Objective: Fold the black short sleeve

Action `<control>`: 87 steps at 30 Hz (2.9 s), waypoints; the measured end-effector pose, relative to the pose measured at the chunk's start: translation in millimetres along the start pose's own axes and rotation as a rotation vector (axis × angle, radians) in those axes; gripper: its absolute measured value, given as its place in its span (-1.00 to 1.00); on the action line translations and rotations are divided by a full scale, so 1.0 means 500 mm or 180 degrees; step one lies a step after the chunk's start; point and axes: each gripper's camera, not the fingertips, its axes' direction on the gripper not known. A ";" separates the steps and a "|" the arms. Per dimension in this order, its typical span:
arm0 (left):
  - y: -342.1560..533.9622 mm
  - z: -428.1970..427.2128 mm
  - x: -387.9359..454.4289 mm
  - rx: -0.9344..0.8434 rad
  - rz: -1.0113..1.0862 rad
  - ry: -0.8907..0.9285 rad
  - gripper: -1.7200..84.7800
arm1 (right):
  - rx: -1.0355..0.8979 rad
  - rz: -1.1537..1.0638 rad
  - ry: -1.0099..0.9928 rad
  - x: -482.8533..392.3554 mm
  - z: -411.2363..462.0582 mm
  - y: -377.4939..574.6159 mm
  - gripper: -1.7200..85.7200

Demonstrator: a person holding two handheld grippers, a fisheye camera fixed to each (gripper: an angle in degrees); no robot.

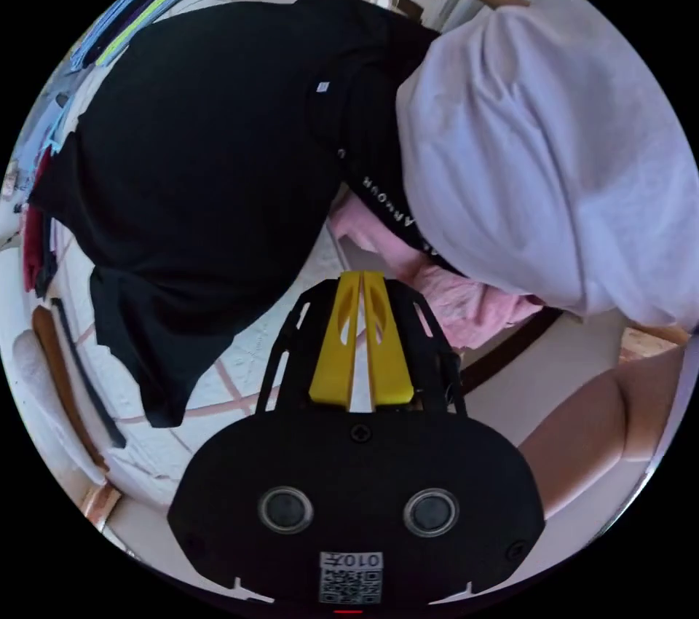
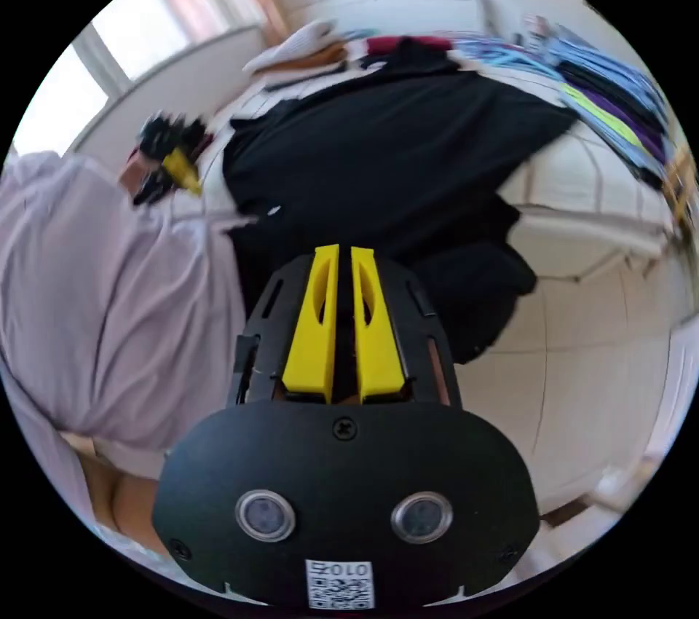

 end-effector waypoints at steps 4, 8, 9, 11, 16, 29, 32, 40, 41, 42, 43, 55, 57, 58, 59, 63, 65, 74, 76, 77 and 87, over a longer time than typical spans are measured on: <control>0.029 -0.041 -0.055 0.0685 -0.0392 -0.0241 -0.96 | 0.0141 0.1402 0.0089 0.263 -0.019 0.006 -0.66; 0.024 -0.055 -0.074 0.1013 -0.0393 -0.0393 -0.96 | 0.0000 0.2143 -0.0949 0.480 0.059 0.026 -0.57; 0.016 -0.052 -0.078 0.0977 -0.0359 -0.0447 -0.96 | 0.0000 0.2223 -0.1064 0.503 0.071 0.030 -0.57; 0.006 -0.043 -0.085 0.0897 -0.0325 -0.0498 -0.97 | -0.0117 0.2470 -0.1220 0.576 0.114 0.040 -0.59; -0.010 -0.023 -0.119 0.0827 -0.0273 -0.0457 -0.97 | 0.0204 0.2451 -0.1843 0.636 0.138 0.033 -0.74; -0.054 0.032 -0.214 0.0638 -0.0071 -0.0370 -0.96 | 0.0052 0.2559 -0.0326 0.601 -0.048 0.098 -0.87; -0.065 0.040 -0.229 0.0639 -0.0007 -0.0391 -0.96 | -0.0138 0.2495 -0.0254 0.611 -0.015 0.094 -0.87; -0.021 0.043 -0.307 0.1001 -0.0254 -0.0380 -0.96 | 0.0170 0.2620 -0.1051 0.653 0.053 0.160 -0.87; -0.016 0.040 -0.317 0.1074 -0.0301 -0.0383 -0.96 | 0.0263 0.2669 -0.1272 0.659 0.066 0.176 -0.86; -0.006 0.034 -0.337 0.1224 -0.0389 -0.0386 -0.96 | 0.0333 0.2698 -0.1375 0.662 0.072 0.186 -0.86; 0.003 0.028 -0.359 0.1366 -0.0464 -0.0386 -0.96 | 0.0486 0.2767 -0.1560 0.667 0.082 0.205 -0.86; 0.089 -0.083 -0.724 0.2305 -0.2066 -0.1351 -0.90 | 0.1396 0.3555 -0.0503 0.649 -0.006 0.303 -0.83; 0.077 -0.106 -0.809 0.2294 -0.2269 -0.1603 -0.87 | 0.1434 0.3230 -0.0089 0.629 -0.059 0.224 -0.83; 0.061 -0.119 -0.871 0.2283 -0.2360 -0.1704 -0.86 | 0.1476 0.2947 0.0173 0.612 -0.093 0.158 -0.83; 0.051 -0.125 -0.902 0.2280 -0.2389 -0.1751 -0.86 | 0.1511 0.2638 0.0384 0.595 -0.122 0.084 -0.83; -0.040 -0.139 -1.123 0.2124 -0.2541 -0.1874 -0.83 | 0.1525 0.1784 0.0750 0.548 -0.165 -0.150 -0.81; -0.083 -0.131 -1.207 0.1988 -0.2578 -0.1844 -0.82 | 0.1457 0.1345 0.0851 0.523 -0.159 -0.292 -0.81; -0.190 -0.077 -1.396 0.1452 -0.2828 -0.2152 -0.84 | 0.1277 0.0626 0.0878 0.457 -0.085 -0.592 -0.80; -0.178 -0.078 -1.400 0.1550 -0.2923 -0.2324 -0.89 | 0.1150 0.0563 0.0886 0.456 -0.070 -0.634 -0.79; -0.172 -0.080 -1.402 0.1619 -0.2895 -0.2287 -0.90 | 0.1046 0.0565 0.0874 0.461 -0.061 -0.662 -0.78; -0.054 -0.232 -1.467 0.2133 -0.2663 -0.1768 -0.96 | 0.0459 0.0976 0.0904 0.525 0.037 -0.853 -0.70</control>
